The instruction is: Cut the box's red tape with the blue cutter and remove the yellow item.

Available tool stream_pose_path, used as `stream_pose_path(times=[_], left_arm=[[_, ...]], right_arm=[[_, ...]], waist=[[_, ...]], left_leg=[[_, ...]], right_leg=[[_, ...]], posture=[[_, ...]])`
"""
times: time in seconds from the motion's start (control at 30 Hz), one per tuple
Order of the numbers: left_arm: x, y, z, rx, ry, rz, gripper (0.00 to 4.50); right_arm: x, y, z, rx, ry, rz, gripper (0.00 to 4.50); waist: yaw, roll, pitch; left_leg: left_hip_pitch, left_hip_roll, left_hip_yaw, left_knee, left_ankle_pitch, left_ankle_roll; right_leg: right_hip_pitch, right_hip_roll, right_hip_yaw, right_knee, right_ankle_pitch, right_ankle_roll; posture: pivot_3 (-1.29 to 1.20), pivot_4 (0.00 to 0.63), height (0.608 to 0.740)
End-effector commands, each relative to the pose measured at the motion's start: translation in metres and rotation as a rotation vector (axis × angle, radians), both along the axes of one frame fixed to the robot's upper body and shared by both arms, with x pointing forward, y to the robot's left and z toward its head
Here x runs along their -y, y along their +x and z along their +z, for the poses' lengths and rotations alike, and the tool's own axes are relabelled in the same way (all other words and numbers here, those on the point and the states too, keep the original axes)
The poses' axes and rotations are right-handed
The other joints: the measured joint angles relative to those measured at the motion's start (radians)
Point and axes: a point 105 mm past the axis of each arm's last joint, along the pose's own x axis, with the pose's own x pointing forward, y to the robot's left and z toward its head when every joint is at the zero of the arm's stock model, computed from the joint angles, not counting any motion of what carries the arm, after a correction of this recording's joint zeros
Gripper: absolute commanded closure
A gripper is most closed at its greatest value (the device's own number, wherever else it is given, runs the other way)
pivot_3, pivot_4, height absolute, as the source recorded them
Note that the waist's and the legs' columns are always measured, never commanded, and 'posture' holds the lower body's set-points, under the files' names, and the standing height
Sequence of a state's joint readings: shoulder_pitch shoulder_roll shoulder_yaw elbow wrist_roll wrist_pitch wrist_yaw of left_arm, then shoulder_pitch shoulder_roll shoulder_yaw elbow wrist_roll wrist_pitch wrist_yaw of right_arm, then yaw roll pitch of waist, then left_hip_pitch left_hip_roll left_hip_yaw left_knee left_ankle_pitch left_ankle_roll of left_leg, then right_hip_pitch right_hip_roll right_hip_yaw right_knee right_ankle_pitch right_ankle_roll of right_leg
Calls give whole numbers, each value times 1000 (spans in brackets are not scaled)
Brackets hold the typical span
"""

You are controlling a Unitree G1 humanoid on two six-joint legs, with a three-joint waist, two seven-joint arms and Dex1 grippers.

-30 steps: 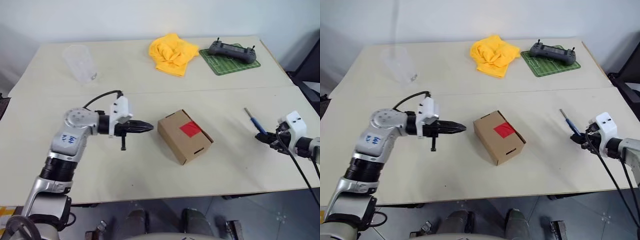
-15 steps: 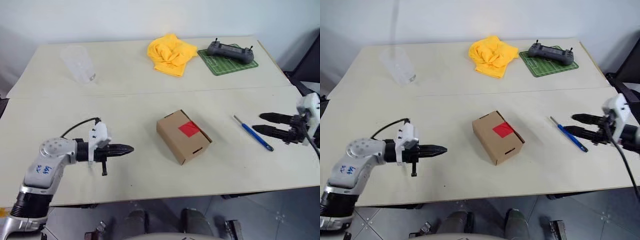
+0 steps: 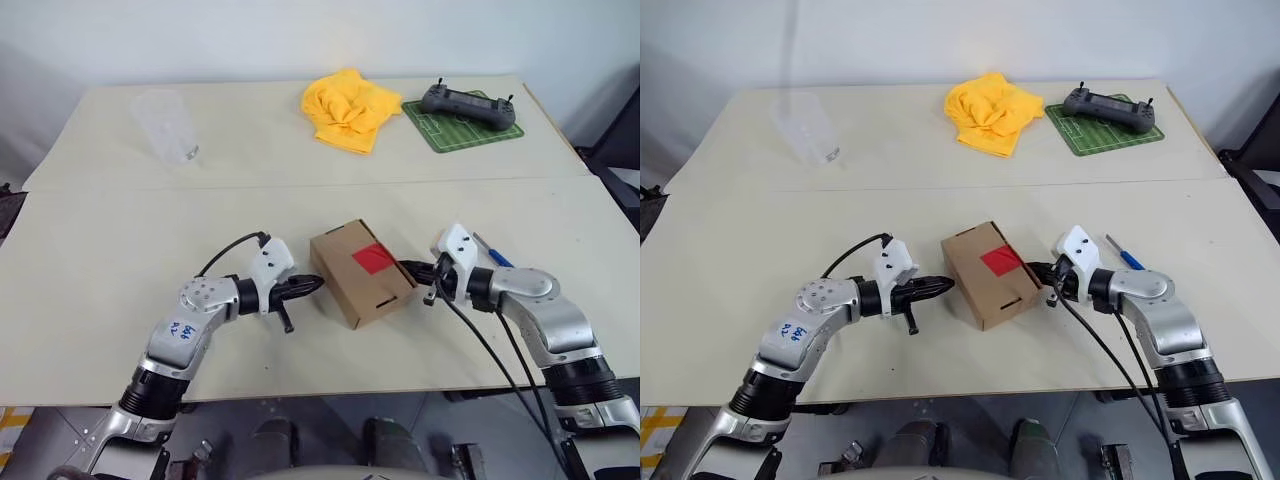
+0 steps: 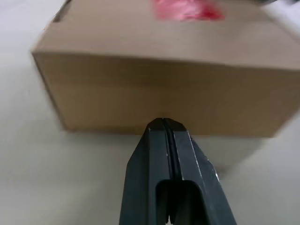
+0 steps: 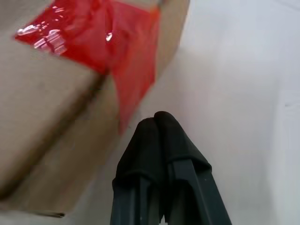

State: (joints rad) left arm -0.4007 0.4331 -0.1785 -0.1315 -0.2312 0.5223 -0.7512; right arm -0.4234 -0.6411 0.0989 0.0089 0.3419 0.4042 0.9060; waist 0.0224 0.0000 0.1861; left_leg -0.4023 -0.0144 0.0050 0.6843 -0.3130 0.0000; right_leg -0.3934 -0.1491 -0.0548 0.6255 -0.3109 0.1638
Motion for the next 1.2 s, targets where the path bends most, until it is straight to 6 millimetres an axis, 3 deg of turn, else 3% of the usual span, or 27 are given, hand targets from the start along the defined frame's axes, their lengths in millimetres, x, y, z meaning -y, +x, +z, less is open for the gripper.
stream_pose_path(times=[0.03,0.4,0.63,0.77,0.9,1.0,1.07,1.2], left_arm=[[-1,1,8,21,14,-4,4500],[-36,-12,7,-15,62,12,4500],[-40,-25,4,-51,74,-11,4500],[-49,-21,5,-38,91,36,4500],[-71,-29,21,-31,110,-15,4500],[-74,-52,58,-59,47,-221,4500],[-62,-54,77,-56,-3,-297,4500],[-34,-39,84,15,5,-331,4500]], right_arm=[[-24,-17,9,-4,20,94,4459],[-51,-46,3,-80,-24,128,4459],[-43,-45,-3,-94,-43,65,4459],[-44,-51,5,-112,-4,71,4459],[-24,-52,33,-140,103,-24,4459],[-10,-58,53,-237,175,-70,3655],[-6,-63,50,-345,146,-105,2955],[-16,-65,50,-483,156,-90,1525]], waist=[[0,0,0],[-3,0,0],[0,0,0],[-1,0,0],[-1,0,0],[-4,-1,1],[1,-1,1],[1,0,0]], left_leg=[[0,0,0,0,0,0],[0,0,0,0,0,0],[0,0,-1,0,0,0],[0,0,-1,0,0,1],[0,0,-2,-1,0,1],[0,1,-5,-1,0,0],[0,1,-8,-2,0,1],[0,-1,-12,-1,0,1]], right_leg=[[0,0,0,0,0,0],[0,0,1,0,0,0],[0,0,1,0,0,0],[0,0,1,0,0,0],[0,0,1,0,0,0],[-1,0,1,0,0,-1],[-1,0,1,-1,0,-2],[2,0,1,-1,0,-2]], posture=[[0,150,740],[0,150,740],[0,150,740],[0,150,740],[0,150,740],[0,150,740],[0,150,740],[0,150,740]])
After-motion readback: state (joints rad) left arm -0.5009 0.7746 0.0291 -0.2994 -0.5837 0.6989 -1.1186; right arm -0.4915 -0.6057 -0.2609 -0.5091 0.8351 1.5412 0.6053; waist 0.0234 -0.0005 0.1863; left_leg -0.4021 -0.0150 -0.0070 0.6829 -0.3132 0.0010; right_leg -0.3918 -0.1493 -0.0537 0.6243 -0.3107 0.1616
